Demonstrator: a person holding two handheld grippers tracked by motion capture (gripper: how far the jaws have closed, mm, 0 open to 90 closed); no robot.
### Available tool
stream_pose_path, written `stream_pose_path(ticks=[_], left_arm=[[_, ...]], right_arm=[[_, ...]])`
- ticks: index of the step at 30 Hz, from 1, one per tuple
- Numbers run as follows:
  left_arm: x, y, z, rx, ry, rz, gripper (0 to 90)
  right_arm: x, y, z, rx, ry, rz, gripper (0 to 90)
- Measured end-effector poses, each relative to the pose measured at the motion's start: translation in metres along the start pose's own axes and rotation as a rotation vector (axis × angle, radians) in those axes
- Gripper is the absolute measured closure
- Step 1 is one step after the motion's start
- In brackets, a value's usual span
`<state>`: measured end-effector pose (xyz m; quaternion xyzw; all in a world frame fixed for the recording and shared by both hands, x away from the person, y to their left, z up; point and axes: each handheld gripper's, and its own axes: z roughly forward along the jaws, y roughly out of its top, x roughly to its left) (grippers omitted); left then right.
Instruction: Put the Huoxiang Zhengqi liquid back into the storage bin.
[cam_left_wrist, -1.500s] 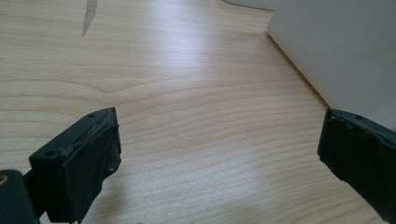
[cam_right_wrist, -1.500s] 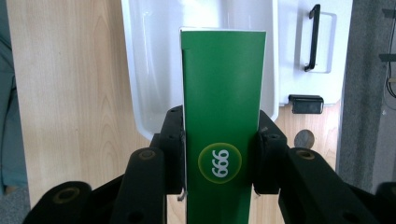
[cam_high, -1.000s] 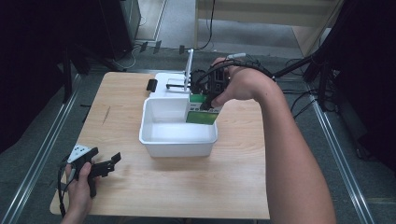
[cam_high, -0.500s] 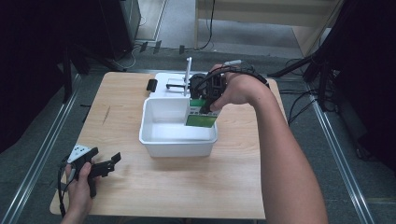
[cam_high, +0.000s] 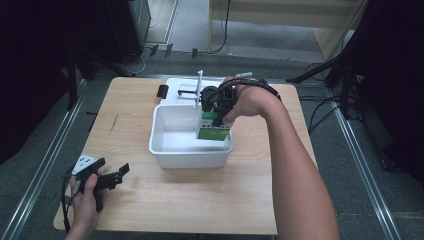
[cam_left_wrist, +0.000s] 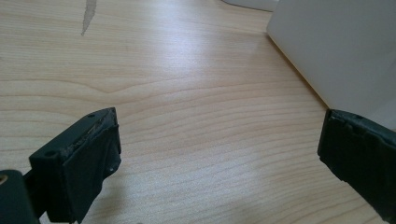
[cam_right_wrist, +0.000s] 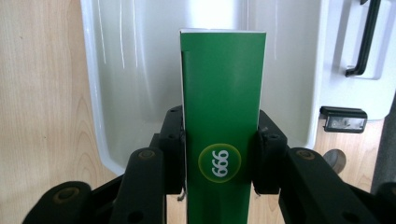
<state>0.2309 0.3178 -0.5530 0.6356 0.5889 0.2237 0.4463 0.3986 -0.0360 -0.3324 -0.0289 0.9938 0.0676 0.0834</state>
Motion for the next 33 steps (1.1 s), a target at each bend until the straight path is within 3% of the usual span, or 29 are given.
stream_pose_path(ticks=[14,23,33], left_arm=[[0.000,0.000,0.000,0.002,0.001,0.000,0.3],[0.000,0.000,0.000,-0.004,0.000,0.000,0.3],[0.000,0.000,0.000,-0.002,0.002,0.001,0.3]], right_arm=[[0.001,0.000,0.028,0.004,0.011,-0.011,63.9],[0.004,0.005,0.044,0.045,0.019,-0.022,63.3],[0.004,0.006,0.051,0.019,-0.002,-0.015,62.2]])
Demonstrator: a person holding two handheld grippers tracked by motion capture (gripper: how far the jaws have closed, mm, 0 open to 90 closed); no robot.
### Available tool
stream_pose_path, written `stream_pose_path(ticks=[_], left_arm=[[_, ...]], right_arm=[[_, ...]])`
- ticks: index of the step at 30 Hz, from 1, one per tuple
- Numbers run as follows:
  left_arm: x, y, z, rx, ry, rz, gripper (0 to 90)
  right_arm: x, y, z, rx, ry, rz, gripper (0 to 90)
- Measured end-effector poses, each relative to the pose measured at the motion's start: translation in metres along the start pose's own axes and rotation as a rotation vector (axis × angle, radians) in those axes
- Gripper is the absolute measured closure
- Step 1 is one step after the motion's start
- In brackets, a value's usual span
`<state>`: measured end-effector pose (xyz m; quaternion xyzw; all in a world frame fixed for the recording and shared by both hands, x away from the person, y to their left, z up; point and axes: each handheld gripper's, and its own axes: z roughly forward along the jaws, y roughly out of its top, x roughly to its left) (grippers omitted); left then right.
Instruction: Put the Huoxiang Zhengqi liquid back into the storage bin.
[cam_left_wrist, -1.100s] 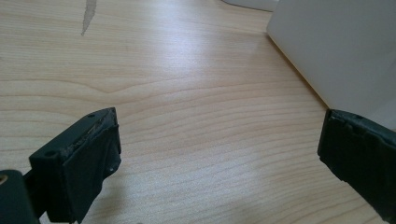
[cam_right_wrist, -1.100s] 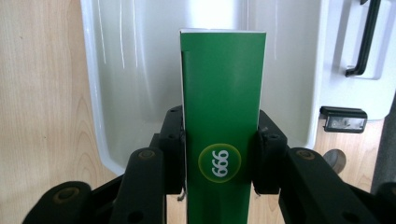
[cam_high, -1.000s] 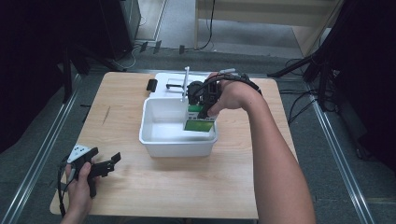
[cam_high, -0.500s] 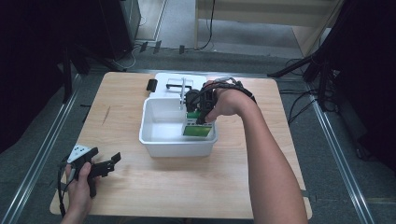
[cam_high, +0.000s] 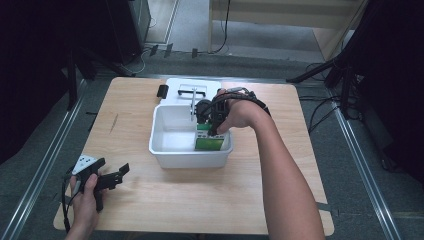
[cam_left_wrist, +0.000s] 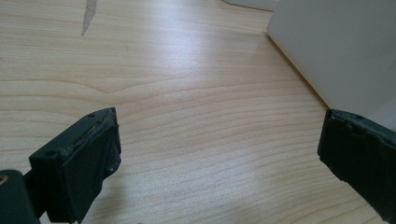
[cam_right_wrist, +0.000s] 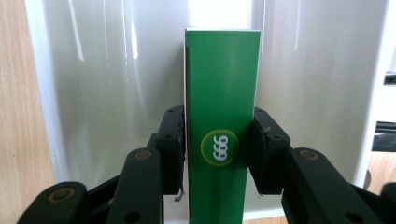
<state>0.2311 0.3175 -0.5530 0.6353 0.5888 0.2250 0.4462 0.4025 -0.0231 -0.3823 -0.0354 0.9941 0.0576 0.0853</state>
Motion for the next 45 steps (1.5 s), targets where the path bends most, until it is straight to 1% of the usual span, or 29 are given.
stream_pose_path(ticks=[3,4,6,9,10,12,13,14,16,18,20,22,23,24,25,26,27,28,29,33,35,38,42,45], left_arm=[[0.000,0.000,0.000,0.001,0.000,0.000,0.3],[0.000,0.000,0.000,0.001,0.000,0.000,0.3],[0.000,0.000,0.000,-0.001,0.000,0.000,0.3],[0.000,0.000,0.000,0.000,0.001,0.001,0.3],[0.000,0.000,0.000,0.001,0.000,0.000,0.3],[0.000,0.000,0.000,0.002,0.001,0.000,0.3],[0.000,0.000,0.000,0.002,0.001,0.000,0.3],[0.000,0.000,0.000,0.004,0.001,0.005,0.3],[0.000,0.000,0.000,0.005,0.001,0.006,0.3],[0.000,0.000,0.000,0.006,0.001,0.007,0.3],[0.000,0.000,0.000,0.008,0.002,0.011,0.3],[0.000,0.000,0.000,0.010,0.004,0.013,0.3],[-0.001,0.000,0.000,0.010,0.004,0.013,0.3],[-0.001,0.000,0.000,0.010,0.005,0.014,0.3],[-0.001,0.000,0.000,0.009,0.005,0.014,0.3],[-0.001,0.000,0.000,0.009,0.006,0.012,0.3],[-0.001,0.000,0.000,0.010,0.006,0.014,0.3],[-0.001,0.000,0.000,0.010,0.006,0.014,0.3],[-0.001,0.000,0.000,0.010,0.006,0.012,0.3],[-0.001,0.000,0.001,0.011,0.007,0.015,0.3],[-0.001,0.000,0.001,0.011,0.007,0.014,0.3],[-0.001,0.000,0.001,0.011,0.008,0.017,0.3],[-0.001,0.000,0.001,0.012,0.008,0.016,0.3],[-0.002,0.000,0.001,0.013,0.009,0.019,0.3]], right_arm=[[0.000,0.001,-0.001,-0.002,0.001,0.004,61.0],[0.000,0.001,-0.002,0.000,-0.003,0.018,59.1],[0.000,0.001,-0.004,-0.001,-0.010,0.026,56.7],[0.001,0.000,-0.005,0.010,-0.020,0.029,52.2],[0.002,0.000,-0.005,0.005,-0.026,0.025,50.5],[0.003,-0.001,-0.007,-0.006,-0.029,0.033,48.4],[0.003,-0.001,-0.007,-0.006,-0.029,0.033,48.4],[0.004,-0.001,-0.010,-0.017,-0.019,0.043,45.0],[0.006,-0.001,-0.012,-0.020,-0.001,0.053,40.9],[0.008,-0.002,-0.015,-0.017,0.003,0.069,38.6],[0.008,-0.003,-0.020,-0.025,-0.009,0.083,37.4],[0.008,-0.006,-0.025,-0.048,-0.028,0.096,36.0],[0.008,-0.008,-0.028,-0.053,-0.032,0.119,34.8],[0.008,-0.010,-0.030,-0.065,-0.044,0.128,33.6],[0.008,-0.012,-0.033,-0.069,-0.049,0.149,33.4],[0.008,-0.014,-0.035,-0.081,-0.063,0.168,31.7],[0.008,-0.017,-0.038,-0.088,-0.078,0.205,30.3],[0.008,-0.017,-0.038,-0.088,-0.078,0.205,30.3],[0.006,-0.023,-0.043,-0.107,-0.100,0.262,30.3],[0.007,-0.038,-0.052,-0.154,-0.129,0.351,29.3],[0.008,-0.046,-0.054,-0.172,-0.139,0.391,28.8],[0.009,-0.061,-0.055,-0.202,-0.152,0.433,27.8],[0.013,-0.083,-0.054,-0.229,-0.176,0.524,27.0],[0.017,-0.100,-0.052,-0.252,-0.206,0.588,26.7]])
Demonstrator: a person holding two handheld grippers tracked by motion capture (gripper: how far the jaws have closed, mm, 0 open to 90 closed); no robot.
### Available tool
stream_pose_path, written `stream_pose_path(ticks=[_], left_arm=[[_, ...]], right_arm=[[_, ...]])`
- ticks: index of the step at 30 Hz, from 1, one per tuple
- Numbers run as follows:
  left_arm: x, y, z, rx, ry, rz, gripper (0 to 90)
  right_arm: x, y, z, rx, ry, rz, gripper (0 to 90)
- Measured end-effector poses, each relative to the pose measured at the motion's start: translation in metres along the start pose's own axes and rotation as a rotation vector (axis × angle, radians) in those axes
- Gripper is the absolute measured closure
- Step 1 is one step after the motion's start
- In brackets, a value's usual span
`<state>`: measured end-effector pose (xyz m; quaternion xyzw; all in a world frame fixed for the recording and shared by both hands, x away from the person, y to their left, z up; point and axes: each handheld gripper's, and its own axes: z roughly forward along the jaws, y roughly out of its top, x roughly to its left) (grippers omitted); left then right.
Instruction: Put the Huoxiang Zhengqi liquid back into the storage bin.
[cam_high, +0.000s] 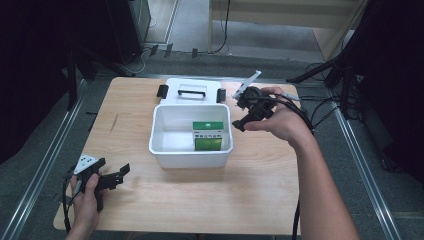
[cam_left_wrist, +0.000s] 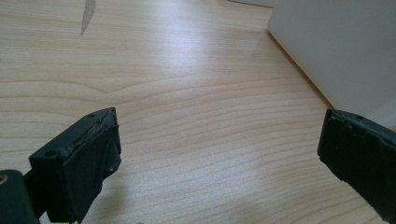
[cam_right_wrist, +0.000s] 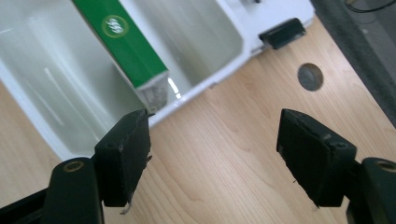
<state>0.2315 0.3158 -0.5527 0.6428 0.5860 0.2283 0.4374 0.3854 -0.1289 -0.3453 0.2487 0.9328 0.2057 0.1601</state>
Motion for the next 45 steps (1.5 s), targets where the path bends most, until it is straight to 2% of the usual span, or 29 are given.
stream_pose_path(ticks=[3,5,8,10,11,14,16,17,18,23,26,27,29,32,35,36,39,42,45], left_arm=[[0.000,0.000,0.000,-0.001,0.001,0.001,0.3],[0.000,0.000,0.000,-0.005,0.002,-0.001,0.3],[0.000,0.000,0.000,-0.005,0.003,0.000,0.3],[-0.001,0.000,0.000,-0.005,0.003,-0.004,0.3],[-0.001,0.000,0.000,-0.005,0.003,-0.004,0.3],[0.000,0.000,0.000,-0.001,0.002,0.002,0.3],[0.000,0.000,0.000,-0.001,0.002,0.001,0.3],[0.000,0.000,0.000,-0.001,0.002,0.001,0.3],[0.000,0.000,0.000,-0.001,0.003,0.000,0.3],[0.000,0.000,0.000,-0.001,0.005,-0.003,0.3],[0.000,0.000,0.000,-0.002,0.006,-0.003,0.3],[0.000,0.000,0.000,-0.003,0.006,-0.004,0.3],[0.000,0.000,-0.001,-0.003,0.005,-0.005,0.3],[0.000,0.000,-0.001,-0.002,0.005,-0.008,0.3],[0.001,0.000,-0.001,-0.004,0.005,-0.005,0.3],[0.000,-0.001,-0.001,-0.003,0.006,-0.009,0.3],[0.000,-0.001,-0.001,-0.003,0.006,-0.009,0.3],[0.001,-0.001,-0.001,-0.004,0.009,-0.012,0.3],[0.001,-0.001,-0.001,-0.008,0.006,-0.016,0.3]], right_arm=[[-0.003,-0.010,-0.001,-0.025,-0.027,0.028,26.5],[-0.005,-0.025,-0.003,-0.061,-0.067,0.079,26.5],[-0.005,-0.032,-0.003,-0.079,-0.074,0.104,26.7],[-0.006,-0.045,-0.001,-0.108,-0.077,0.138,26.7],[-0.006,-0.045,-0.001,-0.108,-0.077,0.138,26.7],[-0.007,-0.062,0.001,-0.147,-0.098,0.191,26.5],[-0.008,-0.066,0.002,-0.162,-0.104,0.197,26.5],[-0.008,-0.075,0.003,-0.183,-0.117,0.220,26.4],[-0.008,-0.078,0.004,-0.194,-0.128,0.225,26.4],[-0.006,-0.100,0.007,-0.266,-0.153,0.316,25.9],[-0.002,-0.113,0.007,-0.288,-0.173,0.359,26.9],[-0.001,-0.117,0.007,-0.295,-0.164,0.374,30.0],[0.003,-0.126,0.008,-0.318,-0.147,0.380,30.0],[0.007,-0.135,0.010,-0.321,-0.145,0.379,27.5],[0.013,-0.149,0.014,-0.310,-0.147,0.402,24.5],[0.016,-0.159,0.017,-0.321,-0.142,0.421,21.2],[0.019,-0.173,0.021,-0.341,-0.129,0.461,17.7],[0.020,-0.184,0.023,-0.349,-0.123,0.480,17.6],[0.024,-0.206,0.027,-0.375,-0.094,0.501,14.0]])
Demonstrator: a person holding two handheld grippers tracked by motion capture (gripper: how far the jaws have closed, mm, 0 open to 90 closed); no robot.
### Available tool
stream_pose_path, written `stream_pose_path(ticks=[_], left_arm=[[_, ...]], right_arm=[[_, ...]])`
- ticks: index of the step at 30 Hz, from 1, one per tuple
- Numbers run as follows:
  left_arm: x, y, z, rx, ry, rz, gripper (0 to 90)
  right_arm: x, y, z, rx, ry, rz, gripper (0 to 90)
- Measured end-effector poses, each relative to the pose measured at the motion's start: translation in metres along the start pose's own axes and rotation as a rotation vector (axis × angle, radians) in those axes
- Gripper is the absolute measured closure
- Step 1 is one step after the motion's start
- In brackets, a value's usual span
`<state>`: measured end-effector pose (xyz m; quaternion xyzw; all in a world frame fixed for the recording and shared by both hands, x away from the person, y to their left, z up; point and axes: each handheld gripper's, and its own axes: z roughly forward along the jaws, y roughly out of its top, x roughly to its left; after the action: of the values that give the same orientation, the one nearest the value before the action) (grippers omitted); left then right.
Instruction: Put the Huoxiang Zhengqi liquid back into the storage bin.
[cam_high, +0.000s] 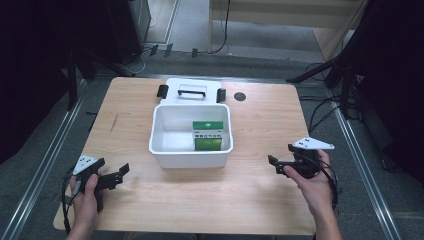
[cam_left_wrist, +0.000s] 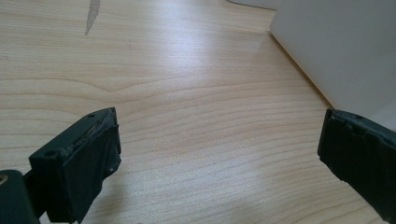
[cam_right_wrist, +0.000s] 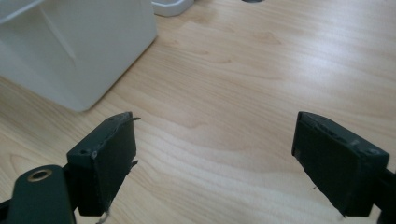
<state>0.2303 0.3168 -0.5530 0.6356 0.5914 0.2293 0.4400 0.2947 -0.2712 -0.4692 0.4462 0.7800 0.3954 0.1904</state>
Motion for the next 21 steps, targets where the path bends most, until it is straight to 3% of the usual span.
stream_pose_path(ticks=[6,12,18,19,21], left_arm=[[0.000,0.000,0.000,-0.002,0.001,-0.002,0.3],[0.000,0.000,0.000,-0.004,0.003,-0.005,0.3],[0.000,0.000,0.000,-0.003,0.002,-0.004,0.3],[0.000,0.000,0.000,-0.004,0.002,-0.005,0.3],[0.000,0.000,0.000,-0.002,0.000,-0.001,0.3]], right_arm=[[-0.013,-0.029,-0.008,-0.049,0.014,0.050,13.2],[-0.031,-0.071,-0.017,-0.121,-0.049,0.107,13.0],[-0.037,-0.097,-0.024,-0.131,-0.088,0.132,12.0],[-0.037,-0.106,-0.026,-0.125,-0.123,0.128,12.0],[-0.038,-0.115,-0.029,-0.130,-0.130,0.150,12.0]])
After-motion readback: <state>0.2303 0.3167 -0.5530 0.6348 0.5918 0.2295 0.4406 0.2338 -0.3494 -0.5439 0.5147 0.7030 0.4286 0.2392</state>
